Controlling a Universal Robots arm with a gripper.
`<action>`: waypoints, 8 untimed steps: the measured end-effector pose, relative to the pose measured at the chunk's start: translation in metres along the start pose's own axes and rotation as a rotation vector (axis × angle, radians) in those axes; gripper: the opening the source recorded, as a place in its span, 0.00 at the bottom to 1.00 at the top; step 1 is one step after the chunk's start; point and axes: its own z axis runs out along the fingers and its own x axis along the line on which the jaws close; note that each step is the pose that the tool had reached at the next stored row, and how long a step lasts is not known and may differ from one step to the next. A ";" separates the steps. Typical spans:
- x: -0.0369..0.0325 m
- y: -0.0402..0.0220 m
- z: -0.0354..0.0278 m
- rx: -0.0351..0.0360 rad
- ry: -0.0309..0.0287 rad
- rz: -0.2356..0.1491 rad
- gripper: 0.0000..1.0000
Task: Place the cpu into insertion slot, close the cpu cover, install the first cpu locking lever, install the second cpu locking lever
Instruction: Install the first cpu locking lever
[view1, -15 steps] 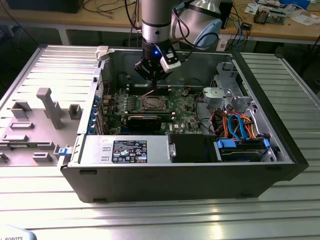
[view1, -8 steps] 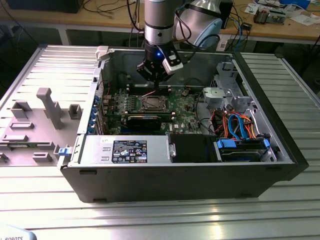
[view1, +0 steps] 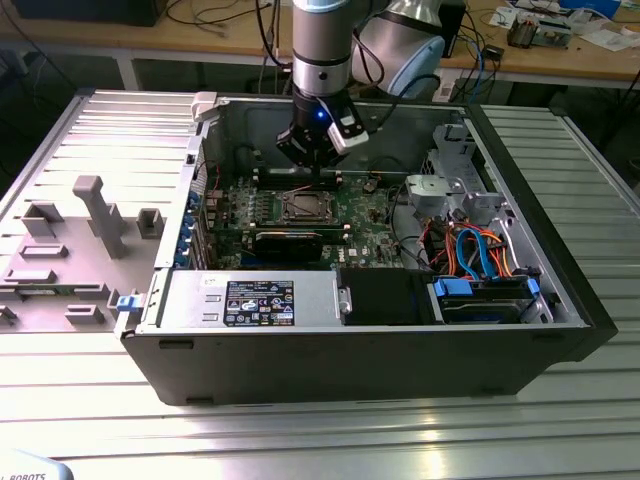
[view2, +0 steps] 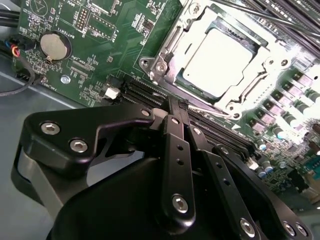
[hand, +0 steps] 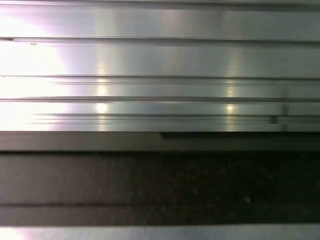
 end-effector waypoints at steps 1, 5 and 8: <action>-0.0004 -0.0001 0.0022 0.0001 0.0001 0.000 0.11; -0.0015 -0.0002 0.0067 0.0000 0.0000 0.000 0.11; -0.0031 -0.0002 0.0096 0.0001 0.0000 0.000 0.11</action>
